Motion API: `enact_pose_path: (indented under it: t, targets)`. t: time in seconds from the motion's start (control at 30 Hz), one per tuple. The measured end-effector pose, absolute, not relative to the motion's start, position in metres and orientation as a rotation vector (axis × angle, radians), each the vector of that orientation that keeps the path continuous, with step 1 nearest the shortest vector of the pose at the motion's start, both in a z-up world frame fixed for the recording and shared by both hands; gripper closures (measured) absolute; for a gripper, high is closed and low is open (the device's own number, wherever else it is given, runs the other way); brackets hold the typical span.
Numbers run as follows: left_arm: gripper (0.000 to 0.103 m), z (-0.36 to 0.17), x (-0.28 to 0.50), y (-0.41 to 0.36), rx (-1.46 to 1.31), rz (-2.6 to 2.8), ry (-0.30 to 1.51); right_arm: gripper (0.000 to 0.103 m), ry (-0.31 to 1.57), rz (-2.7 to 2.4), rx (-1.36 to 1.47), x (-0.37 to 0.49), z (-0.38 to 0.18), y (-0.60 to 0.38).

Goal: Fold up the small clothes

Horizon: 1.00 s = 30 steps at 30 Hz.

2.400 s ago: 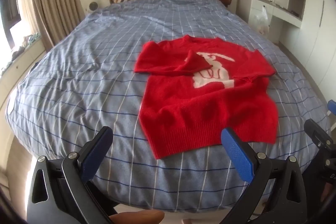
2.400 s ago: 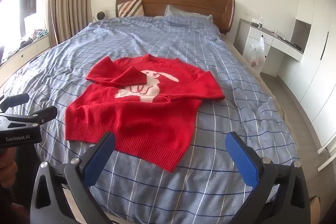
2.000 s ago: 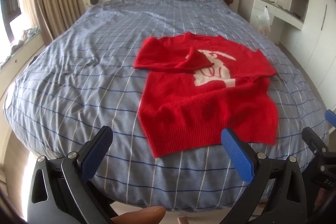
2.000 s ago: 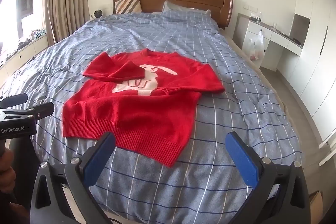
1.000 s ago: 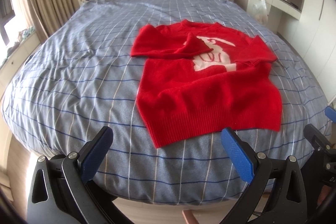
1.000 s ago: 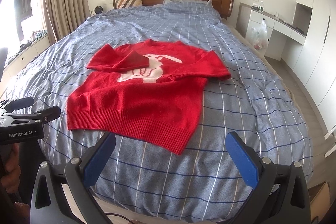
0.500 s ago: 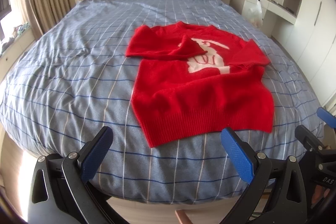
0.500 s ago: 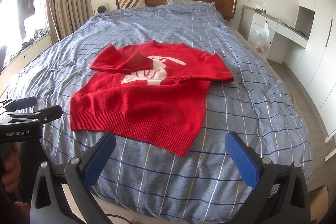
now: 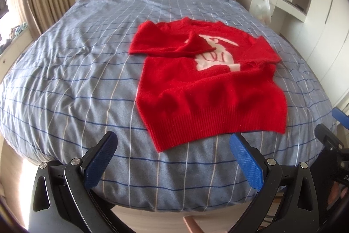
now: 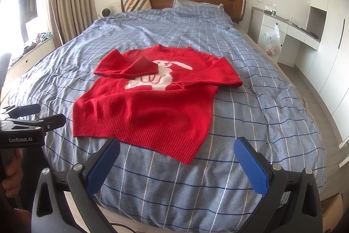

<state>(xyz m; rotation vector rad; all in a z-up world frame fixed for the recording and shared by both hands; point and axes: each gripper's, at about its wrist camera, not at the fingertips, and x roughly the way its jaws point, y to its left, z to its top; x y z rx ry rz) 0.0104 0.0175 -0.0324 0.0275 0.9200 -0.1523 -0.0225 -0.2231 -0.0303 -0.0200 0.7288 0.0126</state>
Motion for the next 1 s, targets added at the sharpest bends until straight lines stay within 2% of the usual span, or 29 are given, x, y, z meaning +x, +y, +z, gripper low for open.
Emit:
enact_pose_path:
  t: [0.27, 0.33, 0.37, 0.4, 0.47, 0.53, 0.57, 0.6, 0.63, 0.7, 0.83, 1.0]
  targets:
    - [0.002, -0.109, 0.051, 0.073, -0.139, -0.145, 1.096, 0.0, 0.822, 0.034, 0.168, -0.005, -0.08, -0.288]
    - [0.004, -0.119, 0.055, 0.073, -0.189, -0.188, 1.111, 0.001, 0.854, 0.085, 0.245, 0.003, -0.095, -0.295]
    - [0.009, -0.121, 0.056, 0.069, -0.199, -0.207, 1.115, 0.001, 0.866, 0.113, 0.291, 0.008, -0.101, -0.297]
    - [0.017, -0.123, 0.057, 0.064, -0.194, -0.219, 1.115, 0.004, 0.878, 0.142, 0.333, 0.013, -0.108, -0.297]
    - [0.024, -0.125, 0.059, 0.051, -0.153, -0.22, 1.108, 0.018, 0.897, 0.208, 0.404, 0.026, -0.119, -0.295]
    - [0.035, -0.126, 0.062, 0.042, -0.124, -0.204, 1.085, 0.041, 0.921, 0.236, 0.43, 0.04, -0.13, -0.29]
    - [0.051, -0.125, 0.063, 0.039, -0.11, -0.189, 1.07, 0.051, 0.935, 0.237, 0.44, 0.047, -0.135, -0.288]
    - [0.08, -0.124, 0.064, 0.038, -0.096, -0.181, 1.059, 0.086, 0.942, 0.23, 0.445, 0.051, -0.139, -0.287]
    - [0.095, -0.121, 0.064, 0.04, -0.103, -0.2, 1.06, 0.098, 0.948, 0.203, 0.44, 0.054, -0.141, -0.287]
    - [0.1, -0.112, 0.062, 0.051, -0.148, -0.228, 1.064, 0.099, 0.952, 0.189, 0.463, 0.05, -0.136, -0.294]
    - [0.1, -0.093, 0.043, 0.069, -0.144, -0.251, 1.044, 0.099, 0.968, 0.141, 0.428, 0.017, -0.11, -0.314]
    - [0.101, -0.117, 0.039, 0.051, -0.058, -0.219, 1.077, 0.099, 1.059, 0.109, 0.381, 0.009, -0.132, -0.312]
